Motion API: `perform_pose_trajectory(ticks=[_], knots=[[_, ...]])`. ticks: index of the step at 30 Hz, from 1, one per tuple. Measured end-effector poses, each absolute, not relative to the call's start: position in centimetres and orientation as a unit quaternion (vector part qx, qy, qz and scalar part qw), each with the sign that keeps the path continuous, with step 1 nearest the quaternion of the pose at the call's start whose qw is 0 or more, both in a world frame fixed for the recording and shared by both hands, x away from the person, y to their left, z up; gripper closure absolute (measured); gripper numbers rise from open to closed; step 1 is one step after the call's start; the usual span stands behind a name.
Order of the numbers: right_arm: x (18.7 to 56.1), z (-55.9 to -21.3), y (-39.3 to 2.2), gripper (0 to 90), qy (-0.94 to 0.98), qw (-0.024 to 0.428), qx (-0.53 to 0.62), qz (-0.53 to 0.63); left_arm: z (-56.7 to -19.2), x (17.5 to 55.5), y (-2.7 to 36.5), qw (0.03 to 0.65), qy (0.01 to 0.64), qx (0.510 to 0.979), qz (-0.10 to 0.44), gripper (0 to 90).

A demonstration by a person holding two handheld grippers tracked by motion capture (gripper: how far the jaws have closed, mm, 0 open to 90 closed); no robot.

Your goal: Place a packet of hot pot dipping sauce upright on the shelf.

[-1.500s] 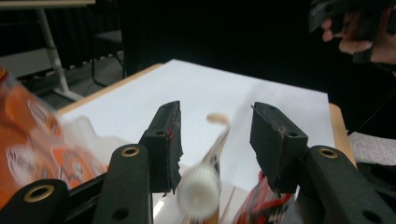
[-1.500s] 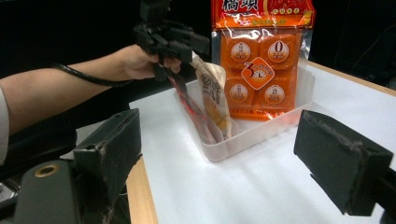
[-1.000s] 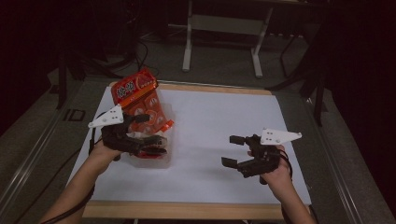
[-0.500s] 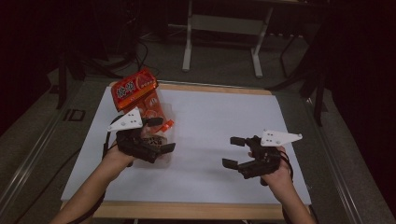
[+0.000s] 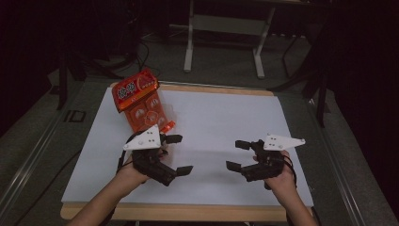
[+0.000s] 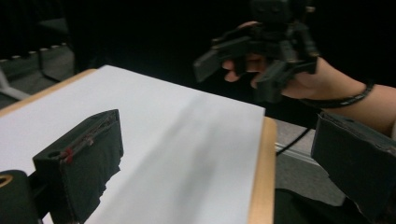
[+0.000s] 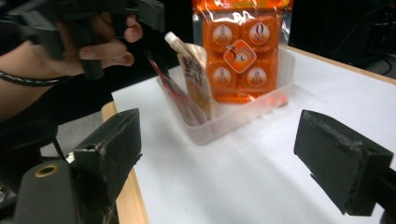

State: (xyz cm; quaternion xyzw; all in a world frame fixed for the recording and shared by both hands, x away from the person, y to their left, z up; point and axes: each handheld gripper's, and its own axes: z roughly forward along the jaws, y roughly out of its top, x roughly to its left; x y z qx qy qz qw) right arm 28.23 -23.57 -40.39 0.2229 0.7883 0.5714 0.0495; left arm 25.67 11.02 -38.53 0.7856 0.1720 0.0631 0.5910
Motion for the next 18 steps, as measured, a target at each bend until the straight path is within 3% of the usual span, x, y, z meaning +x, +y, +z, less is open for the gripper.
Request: perform_pose_trajectory(ticks=[18], knots=[[28.3,-42.8,-24.2,14.7,0.795,0.046,0.245,0.553,-42.6,23.5,8.5,0.574,0.143,0.806,0.037,2.7]])
